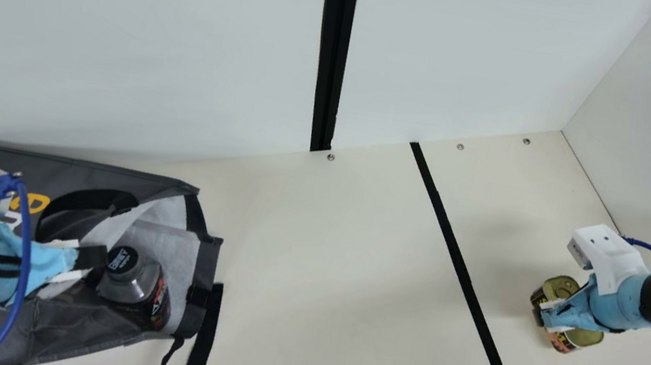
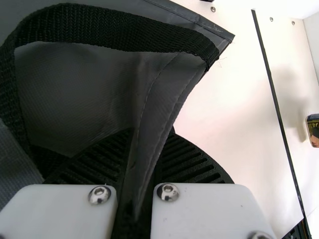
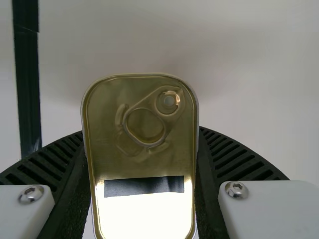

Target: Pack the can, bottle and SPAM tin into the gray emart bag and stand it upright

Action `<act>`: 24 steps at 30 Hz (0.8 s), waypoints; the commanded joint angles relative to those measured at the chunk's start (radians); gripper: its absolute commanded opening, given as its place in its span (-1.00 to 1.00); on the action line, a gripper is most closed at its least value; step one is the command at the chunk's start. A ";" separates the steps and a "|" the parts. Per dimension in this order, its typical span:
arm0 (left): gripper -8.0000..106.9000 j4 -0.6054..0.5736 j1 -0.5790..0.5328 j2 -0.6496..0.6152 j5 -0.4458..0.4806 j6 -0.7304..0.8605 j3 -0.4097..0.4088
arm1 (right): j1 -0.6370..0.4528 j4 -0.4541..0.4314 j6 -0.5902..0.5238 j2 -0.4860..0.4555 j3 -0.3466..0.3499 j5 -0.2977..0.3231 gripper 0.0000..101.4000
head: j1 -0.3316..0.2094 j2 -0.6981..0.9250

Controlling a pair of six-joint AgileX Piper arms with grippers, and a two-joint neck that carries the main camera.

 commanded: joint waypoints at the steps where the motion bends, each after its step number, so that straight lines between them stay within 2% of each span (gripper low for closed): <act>1: -1.00 0.000 0.000 0.000 0.000 0.000 0.000 | 0.013 0.006 -0.004 -0.003 -0.009 0.009 -1.00 | -0.023 -0.001; 24: -1.00 0.000 0.000 0.000 0.000 0.000 0.000 | 0.228 0.044 -0.075 -0.031 -0.108 0.163 -1.00 | -0.023 -0.001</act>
